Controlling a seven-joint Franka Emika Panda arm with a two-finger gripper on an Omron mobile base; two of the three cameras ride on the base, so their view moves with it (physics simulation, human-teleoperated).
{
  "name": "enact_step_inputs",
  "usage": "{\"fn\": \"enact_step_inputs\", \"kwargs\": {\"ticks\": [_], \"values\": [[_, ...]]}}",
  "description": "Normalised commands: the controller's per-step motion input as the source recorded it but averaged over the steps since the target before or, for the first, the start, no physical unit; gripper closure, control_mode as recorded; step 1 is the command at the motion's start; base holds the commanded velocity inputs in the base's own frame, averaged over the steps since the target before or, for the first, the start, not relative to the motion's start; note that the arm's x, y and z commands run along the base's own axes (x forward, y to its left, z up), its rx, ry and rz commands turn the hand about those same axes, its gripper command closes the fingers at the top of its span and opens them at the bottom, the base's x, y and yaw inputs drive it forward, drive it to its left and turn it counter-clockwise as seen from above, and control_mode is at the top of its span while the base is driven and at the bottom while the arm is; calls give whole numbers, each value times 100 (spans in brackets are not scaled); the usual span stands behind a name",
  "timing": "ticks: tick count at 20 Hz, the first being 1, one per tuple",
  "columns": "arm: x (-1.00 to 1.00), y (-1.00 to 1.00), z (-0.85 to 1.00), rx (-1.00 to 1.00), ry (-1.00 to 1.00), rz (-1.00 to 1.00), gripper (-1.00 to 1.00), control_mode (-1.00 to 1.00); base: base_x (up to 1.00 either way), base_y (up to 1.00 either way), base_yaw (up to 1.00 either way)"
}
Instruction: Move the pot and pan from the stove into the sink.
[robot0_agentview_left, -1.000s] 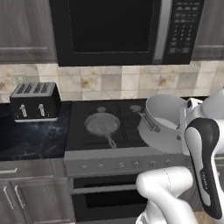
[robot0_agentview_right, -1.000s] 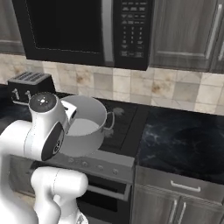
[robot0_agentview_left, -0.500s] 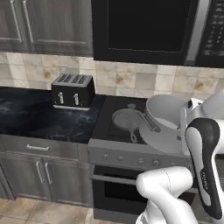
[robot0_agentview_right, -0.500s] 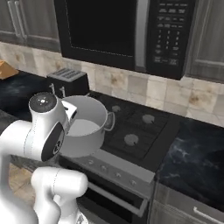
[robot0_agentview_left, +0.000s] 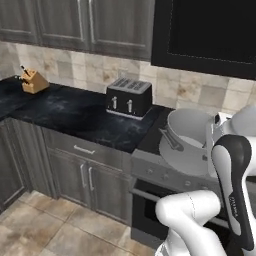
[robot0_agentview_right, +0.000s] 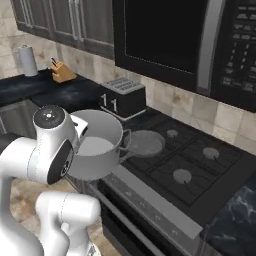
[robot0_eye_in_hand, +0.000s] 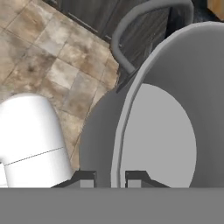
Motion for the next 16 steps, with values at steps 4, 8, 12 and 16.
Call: {"fn": "enact_step_inputs", "kwargs": {"ticks": [4,8,12,16], "values": [[0,0,0,0,0,0,100,100,-7,0,49],[0,0,0,0,0,0,100,100,-5,0,49],[0,0,0,0,0,0,100,100,-7,0,49],[0,0,0,0,0,0,100,100,-6,0,49]]}}
